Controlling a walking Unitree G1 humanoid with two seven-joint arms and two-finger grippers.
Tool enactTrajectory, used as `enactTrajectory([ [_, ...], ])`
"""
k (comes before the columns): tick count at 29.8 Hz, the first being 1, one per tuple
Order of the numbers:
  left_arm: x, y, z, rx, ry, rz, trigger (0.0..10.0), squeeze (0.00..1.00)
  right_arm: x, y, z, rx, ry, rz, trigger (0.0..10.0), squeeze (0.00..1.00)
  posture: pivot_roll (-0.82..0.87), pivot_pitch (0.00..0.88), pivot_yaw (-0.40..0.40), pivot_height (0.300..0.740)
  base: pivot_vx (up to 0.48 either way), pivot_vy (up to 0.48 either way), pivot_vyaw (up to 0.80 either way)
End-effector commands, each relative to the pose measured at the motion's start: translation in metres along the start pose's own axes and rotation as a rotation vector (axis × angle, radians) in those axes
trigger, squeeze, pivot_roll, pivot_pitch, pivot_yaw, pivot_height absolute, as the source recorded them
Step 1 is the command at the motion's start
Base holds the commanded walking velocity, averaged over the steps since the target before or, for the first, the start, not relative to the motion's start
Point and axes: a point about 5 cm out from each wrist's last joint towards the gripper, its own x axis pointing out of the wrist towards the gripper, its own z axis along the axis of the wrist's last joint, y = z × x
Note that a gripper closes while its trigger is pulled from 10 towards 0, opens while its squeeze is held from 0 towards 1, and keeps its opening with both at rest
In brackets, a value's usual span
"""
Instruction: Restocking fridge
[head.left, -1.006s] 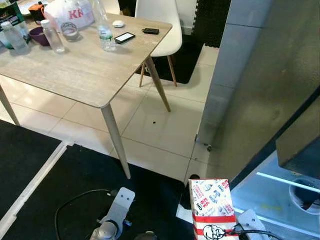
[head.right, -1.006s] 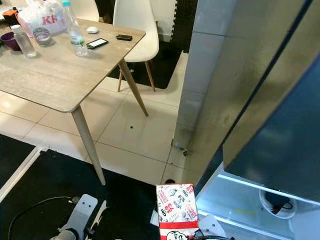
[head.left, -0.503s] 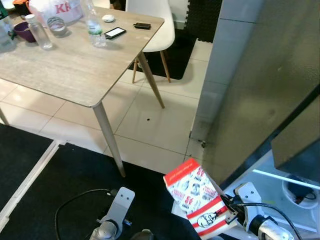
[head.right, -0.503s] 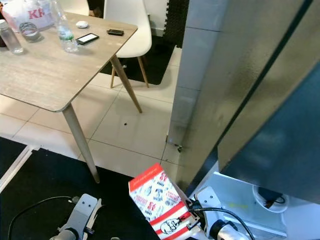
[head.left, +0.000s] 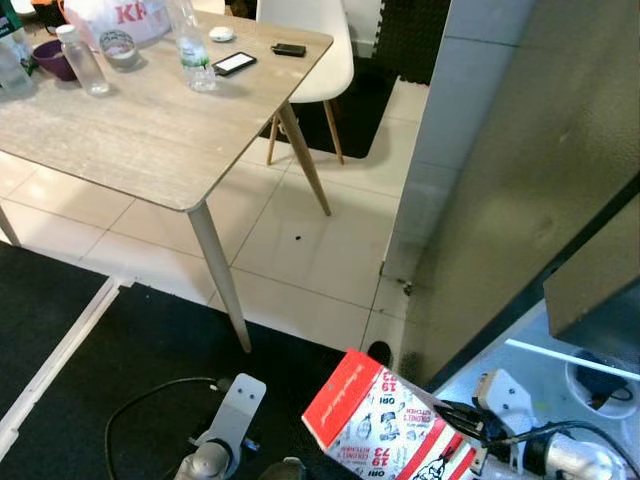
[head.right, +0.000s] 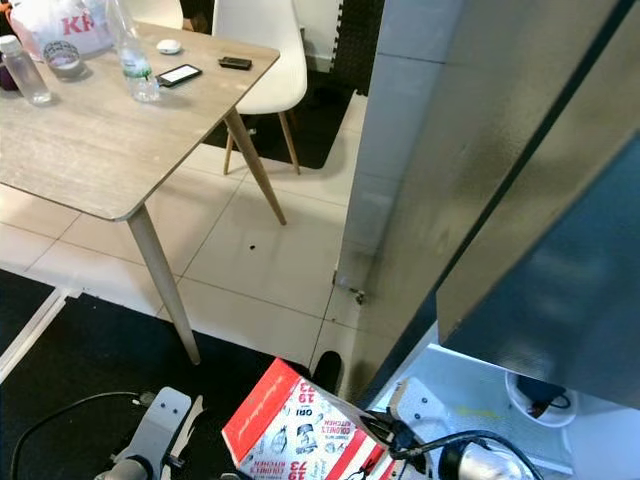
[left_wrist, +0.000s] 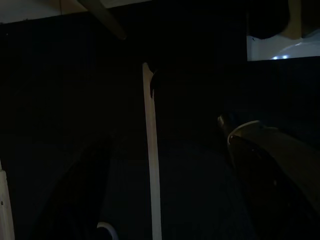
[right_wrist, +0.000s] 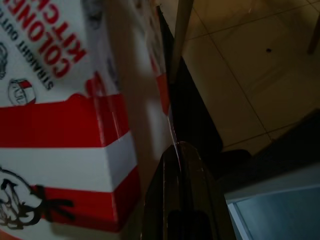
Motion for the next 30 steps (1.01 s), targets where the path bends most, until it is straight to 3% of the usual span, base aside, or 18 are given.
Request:
enactTrajectory([
  [1,-0.003,0.003,-0.009,0.003,0.033,0.004,10.0,0.0,-0.025,-0.014,-0.008,-0.016,0.074,-0.022,10.0,0.0,-0.07,0.103,-0.02,0.74,0.0,0.0,0.0],
  [2,-0.003,0.002,-0.01,0.001,0.035,0.004,10.0,0.0,-0.047,-0.03,-0.015,-0.033,0.149,-0.061,10.0,0.0,-0.08,0.103,-0.021,0.74,0.0,0.0,0.0],
  [4,-0.003,0.002,-0.01,0.0,0.035,0.004,10.0,0.0,-0.052,-0.033,-0.017,-0.037,0.168,-0.071,10.0,0.0,-0.08,0.103,-0.021,0.74,0.0,0.0,0.0],
  [6,-0.003,0.001,-0.01,0.001,0.036,0.002,10.0,0.0,-0.069,-0.044,-0.02,-0.041,0.216,-0.103,10.0,0.0,-0.08,0.103,-0.02,0.74,0.0,0.0,0.0],
  [11,-0.003,0.001,-0.011,0.003,0.038,0.001,10.0,0.0,-0.093,-0.063,-0.014,-0.036,0.243,-0.164,10.0,0.0,-0.08,0.103,-0.019,0.74,0.0,0.0,0.0],
  [18,-0.003,0.002,-0.01,0.002,0.038,0.004,10.0,0.0,-0.116,-0.072,-0.022,-0.095,0.373,-0.19,10.0,0.0,-0.09,0.108,-0.022,0.74,0.0,0.0,0.0],
  [20,-0.003,0.0,-0.01,-0.001,0.035,0.001,10.0,0.0,-0.127,-0.08,-0.036,-0.048,0.44,-0.284,10.0,0.0,-0.08,0.109,-0.022,0.74,0.0,0.0,0.0],
  [30,-0.004,0.003,-0.012,-0.004,0.038,0.006,10.0,0.0,-0.147,-0.073,-0.065,0.007,0.59,-0.373,10.0,0.0,-0.08,0.113,-0.016,0.74,0.0,0.0,0.0],
])
